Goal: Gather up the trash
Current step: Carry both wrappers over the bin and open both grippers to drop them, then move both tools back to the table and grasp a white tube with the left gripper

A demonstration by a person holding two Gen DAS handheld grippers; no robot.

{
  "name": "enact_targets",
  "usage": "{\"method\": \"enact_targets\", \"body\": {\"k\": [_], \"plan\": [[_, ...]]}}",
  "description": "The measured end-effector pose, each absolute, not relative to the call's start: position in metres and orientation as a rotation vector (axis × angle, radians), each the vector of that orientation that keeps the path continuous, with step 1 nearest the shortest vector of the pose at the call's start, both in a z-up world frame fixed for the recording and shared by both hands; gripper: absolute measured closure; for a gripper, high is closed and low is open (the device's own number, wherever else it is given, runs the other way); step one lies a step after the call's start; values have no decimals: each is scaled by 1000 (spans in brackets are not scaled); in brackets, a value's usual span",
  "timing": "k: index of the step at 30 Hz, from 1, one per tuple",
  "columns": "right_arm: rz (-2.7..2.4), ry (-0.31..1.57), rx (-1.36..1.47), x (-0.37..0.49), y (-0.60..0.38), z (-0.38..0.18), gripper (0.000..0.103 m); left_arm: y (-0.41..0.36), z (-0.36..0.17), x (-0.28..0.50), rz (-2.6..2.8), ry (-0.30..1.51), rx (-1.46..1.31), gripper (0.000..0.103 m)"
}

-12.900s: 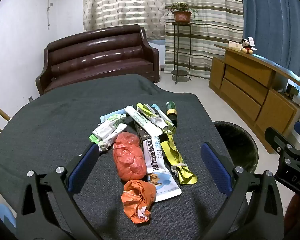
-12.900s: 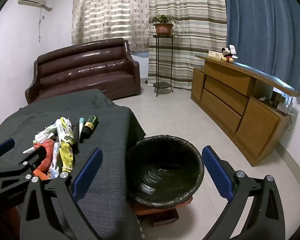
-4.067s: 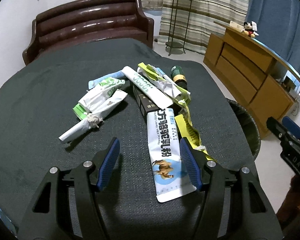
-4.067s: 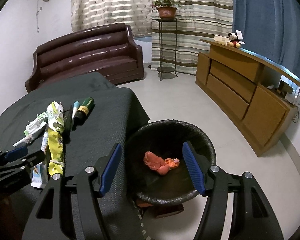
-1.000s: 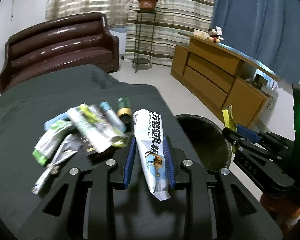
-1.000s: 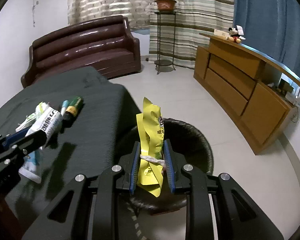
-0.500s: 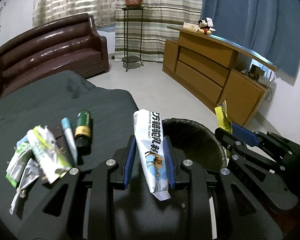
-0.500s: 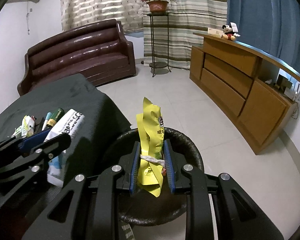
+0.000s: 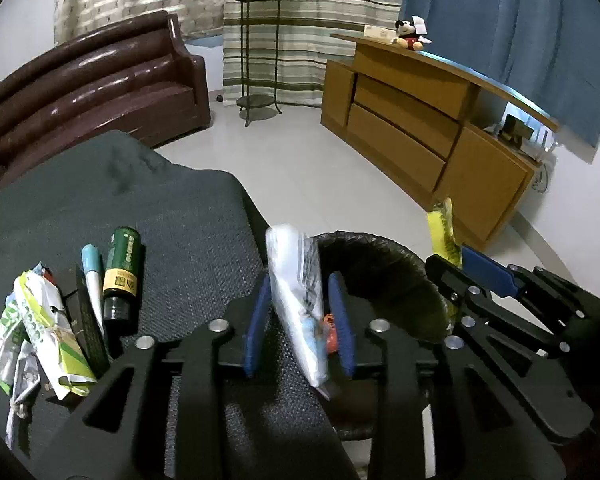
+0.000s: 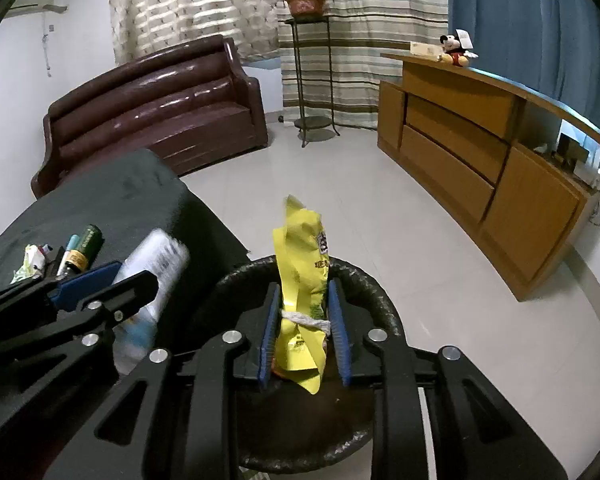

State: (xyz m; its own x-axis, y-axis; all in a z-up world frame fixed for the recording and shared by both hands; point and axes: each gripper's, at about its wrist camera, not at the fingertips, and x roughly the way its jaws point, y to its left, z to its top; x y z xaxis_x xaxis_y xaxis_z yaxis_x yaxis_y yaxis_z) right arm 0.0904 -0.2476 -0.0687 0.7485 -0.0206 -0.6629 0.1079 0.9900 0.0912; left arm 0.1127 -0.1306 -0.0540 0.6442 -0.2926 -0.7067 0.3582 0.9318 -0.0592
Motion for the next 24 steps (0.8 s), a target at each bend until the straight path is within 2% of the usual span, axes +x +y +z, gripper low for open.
{"method": "enact_targets", "body": {"k": [2, 12, 19, 21, 24], "plan": [[-73, 726, 130, 91, -249, -69, 72, -131, -53, 113, -365, 788, 83, 62], [-96, 717, 133, 88, -249, -66, 68, -130, -50, 109, -354, 768, 81, 52], [-95, 707, 130, 84, -246, -61, 58, -119, -41, 99, -341, 744, 75, 44], [-95, 706, 126, 82, -245, -60, 52, -115, -39, 97, -337, 742, 74, 43], [-95, 706, 122, 79, -243, -58, 50, -104, -37, 92, -323, 736, 82, 43]]}}
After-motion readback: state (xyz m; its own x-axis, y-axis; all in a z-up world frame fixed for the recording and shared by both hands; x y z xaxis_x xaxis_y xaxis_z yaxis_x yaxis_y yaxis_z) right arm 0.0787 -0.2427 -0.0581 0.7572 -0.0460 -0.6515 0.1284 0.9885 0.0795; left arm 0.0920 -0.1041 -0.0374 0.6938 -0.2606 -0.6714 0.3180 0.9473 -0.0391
